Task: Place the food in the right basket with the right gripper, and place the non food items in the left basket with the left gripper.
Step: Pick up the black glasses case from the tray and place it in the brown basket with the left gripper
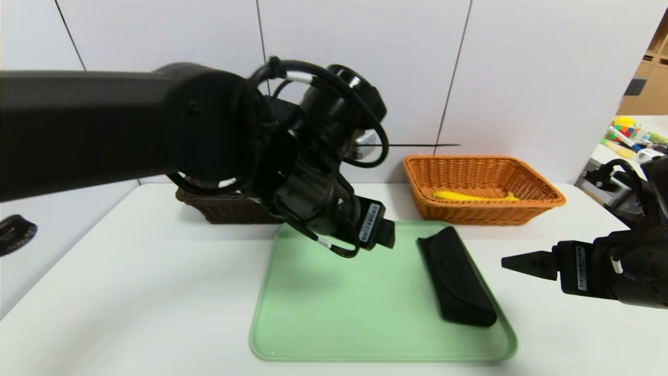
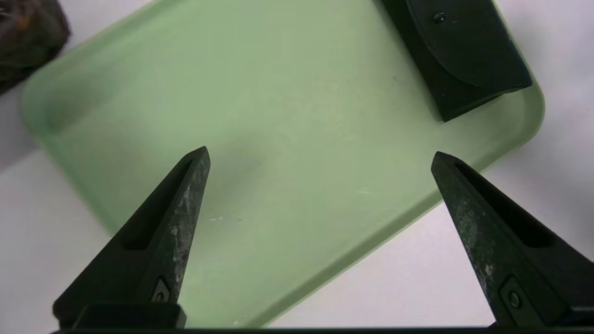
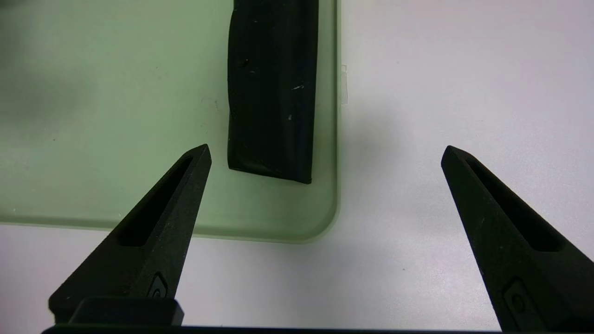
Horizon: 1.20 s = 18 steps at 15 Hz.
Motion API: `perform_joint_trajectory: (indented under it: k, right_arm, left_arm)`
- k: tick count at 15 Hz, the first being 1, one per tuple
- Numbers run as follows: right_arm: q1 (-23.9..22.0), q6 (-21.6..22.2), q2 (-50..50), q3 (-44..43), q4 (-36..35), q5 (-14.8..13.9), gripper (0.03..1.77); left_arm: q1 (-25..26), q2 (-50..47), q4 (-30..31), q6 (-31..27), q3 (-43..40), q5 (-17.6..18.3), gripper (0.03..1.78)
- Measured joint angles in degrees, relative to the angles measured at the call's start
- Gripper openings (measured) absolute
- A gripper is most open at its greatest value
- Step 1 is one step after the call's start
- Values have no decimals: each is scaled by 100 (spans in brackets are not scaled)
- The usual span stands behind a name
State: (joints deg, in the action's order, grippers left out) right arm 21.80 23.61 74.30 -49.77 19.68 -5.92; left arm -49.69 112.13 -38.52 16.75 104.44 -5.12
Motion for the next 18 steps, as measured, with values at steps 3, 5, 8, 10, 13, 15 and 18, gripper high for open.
perform_joint_trajectory:
  k: [3, 5, 8, 10, 13, 15, 18]
  right_arm:
    - [-6, 9, -60, 6, 22, -11, 171]
    - [-77, 11, -123, 22, 27, -44, 171]
    - [-295, 6, -228, 94, 44, -55, 171]
    - [-428, 0, -308, 176, 44, -55, 171]
    - [-501, 6, -455, 315, 44, -55, 171]
    - [-516, 6, -553, 424, 44, -55, 171]
    - [-523, 11, -663, 540, 41, -44, 171]
  left_arm:
    - [-411, 460, 182, 384, 33, -369, 169]
    - [-546, 702, 187, 664, 177, -400, 169]
    - [-699, 997, 178, 885, 419, -428, 169]
    - [-805, 1165, 171, 1031, 592, -510, 169]
    - [-962, 1442, 289, 1178, 833, -819, 169]
    - [-1018, 1590, 539, 1186, 857, -839, 169]
    - [-1106, 1723, 1013, 1268, 866, -844, 169]
